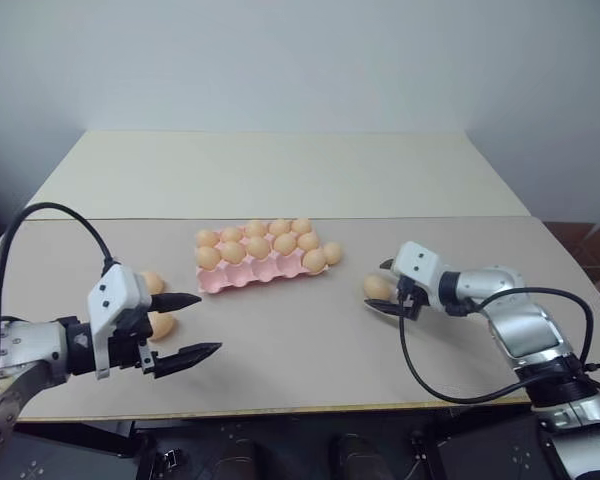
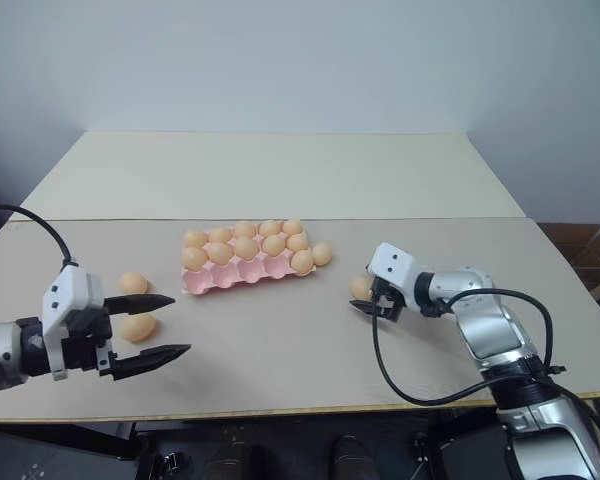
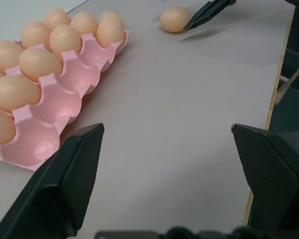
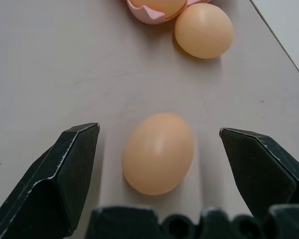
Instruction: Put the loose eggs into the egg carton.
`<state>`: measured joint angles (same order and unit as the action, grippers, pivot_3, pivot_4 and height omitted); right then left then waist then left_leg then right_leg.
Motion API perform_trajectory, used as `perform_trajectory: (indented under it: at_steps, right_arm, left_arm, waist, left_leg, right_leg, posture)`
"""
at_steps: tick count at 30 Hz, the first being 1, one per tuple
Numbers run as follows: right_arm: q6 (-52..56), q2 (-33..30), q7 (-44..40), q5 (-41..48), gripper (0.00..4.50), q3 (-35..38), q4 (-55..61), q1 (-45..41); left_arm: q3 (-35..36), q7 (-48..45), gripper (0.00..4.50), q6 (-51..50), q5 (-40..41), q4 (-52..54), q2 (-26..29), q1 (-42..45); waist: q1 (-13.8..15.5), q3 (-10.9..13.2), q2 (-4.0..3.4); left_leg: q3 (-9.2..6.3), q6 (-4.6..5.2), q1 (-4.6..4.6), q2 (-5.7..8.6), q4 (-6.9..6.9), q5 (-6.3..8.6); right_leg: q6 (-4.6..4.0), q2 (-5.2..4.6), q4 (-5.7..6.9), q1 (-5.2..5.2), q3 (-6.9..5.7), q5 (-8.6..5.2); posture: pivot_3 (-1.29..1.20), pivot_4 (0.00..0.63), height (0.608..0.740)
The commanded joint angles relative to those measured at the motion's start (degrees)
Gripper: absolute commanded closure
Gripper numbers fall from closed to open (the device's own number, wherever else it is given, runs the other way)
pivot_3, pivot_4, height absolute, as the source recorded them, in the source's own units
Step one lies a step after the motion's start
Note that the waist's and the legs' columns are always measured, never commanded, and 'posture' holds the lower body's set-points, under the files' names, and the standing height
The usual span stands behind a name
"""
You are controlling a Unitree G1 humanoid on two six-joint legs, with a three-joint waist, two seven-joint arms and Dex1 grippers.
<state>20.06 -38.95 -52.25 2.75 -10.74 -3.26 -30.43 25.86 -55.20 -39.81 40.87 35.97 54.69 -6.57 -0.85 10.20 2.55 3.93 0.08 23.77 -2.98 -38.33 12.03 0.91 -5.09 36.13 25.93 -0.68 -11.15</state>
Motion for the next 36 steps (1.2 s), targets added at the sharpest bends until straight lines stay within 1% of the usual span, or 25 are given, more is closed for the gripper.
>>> perform_trajectory:
  at_steps: [1, 7, 10, 15, 21, 25, 28, 32, 36]
  right_arm:
    - [0.0, 0.7, 0.6, -0.9, 0.0, 0.1, -2.0, -1.9]
    - [0.7, 1.2, 0.4, -2.4, 0.0, -0.9, -4.2, -1.9]
    - [-0.4, 1.3, 0.1, -1.0, 0.58, 0.3, -2.5, -0.6]
    - [0.1, 1.2, 1.4, -1.9, 2.21, 0.1, -1.3, -0.4]
    - [-0.9, 0.5, 2.1, -2.9, 2.21, 0.1, 0.8, 0.1]
    - [-0.3, 1.4, 2.6, -1.1, 2.21, 1.7, 5.4, -1.2]
    - [1.0, 4.0, 3.5, 0.5, 2.21, 1.9, 7.8, -4.6]
    - [2.7, 8.6, 4.1, 0.1, 2.21, -0.4, 6.9, -9.7]
    - [0.2, 15.0, 6.3, -3.3, 2.21, -5.0, 0.8, -15.4]
  left_arm:
    - [1.1, 0.1, 0.04, 1.3, 0.1, 1.4, 0.5, 0.3]
    - [1.2, 0.1, 0.04, 1.6, -0.9, 1.6, 0.6, -0.7]
    - [1.1, 0.4, 0.0, 1.7, -1.0, 1.8, 0.2, -1.2]
    - [0.7, 0.4, 0.0, 1.7, -0.6, 1.9, 0.3, -1.4]
    - [0.5, -0.3, 0.0, 2.2, -0.8, 0.9, 0.8, -1.1]
    - [3.0, -1.2, 0.0, 2.1, -1.1, 0.4, 1.2, -2.8]
    - [6.0, -2.3, 0.0, 2.0, -2.2, -0.2, 1.6, -5.9]
    - [8.6, -3.3, 0.0, 2.1, -3.3, -0.4, 2.0, -8.9]
    - [10.3, -3.6, 0.0, 2.0, -3.3, 0.2, 1.5, -10.4]
  waist:
    - [0.0, 0.0, 0.0]
    - [0.1, 0.0, 0.0]
    - [0.1, 0.0, 0.0]
    - [0.0, 0.0, 0.0]
    - [0.1, 0.0, 0.0]
    - [-0.1, 0.0, 0.0]
    - [-0.5, 0.0, -0.01]
    - [-0.3, 0.0, -0.01]
    - [-0.2, 0.0, -0.01]
  left_leg:
    - [0.0, 0.0, 0.0, 0.0, 0.0, 0.0]
    - [0.0, 0.0, 0.01, 0.01, 0.0, 0.0]
    - [0.0, 0.0, 0.01, 0.0, 0.0, 0.0]
    - [0.0, 0.0, 0.0, 0.0, 0.0, 0.0]
    - [0.0, 0.0, 0.01, 0.0, 0.0, 0.0]
    - [0.0, 0.0, 0.01, 0.0, 0.01, 0.0]
    - [0.0, 0.0, 0.01, -0.03, 0.01, 0.0]
    - [-0.02, -0.01, -0.02, -0.11, 0.01, -0.01]
    - [-0.03, -0.05, 0.01, -0.12, 0.01, -0.03]
  right_leg:
    - [0.0, 0.0, 0.0, 0.0, 0.0, 0.0]
    - [0.0, 0.0, -0.02, 0.0, 0.0, 0.0]
    - [0.01, 0.0, -0.02, 0.0, 0.0, 0.0]
    - [0.0, 0.0, -0.01, 0.0, 0.0, 0.0]
    - [0.0, 0.0, -0.02, 0.0, -0.01, 0.0]
    - [0.01, 0.0, -0.02, 0.01, 0.0, 0.0]
    - [0.01, 0.03, 0.0, 0.04, 0.0, 0.0]
    - [-0.04, 0.11, 0.03, 0.05, -0.01, 0.01]
    - [-0.08, 0.1, 0.02, 0.07, -0.04, 0.02]
  posture:
    - [0.0, 0.15, 0.74]
    - [0.0, 0.15, 0.74]
    - [0.0, 0.15, 0.74]
    - [0.0, 0.15, 0.74]
    - [0.0, 0.15, 0.74]
    - [0.0, 0.15, 0.74]
    - [0.0, 0.15, 0.74]
    - [0.0, 0.15, 0.74]
    - [0.0, 0.15, 0.74]
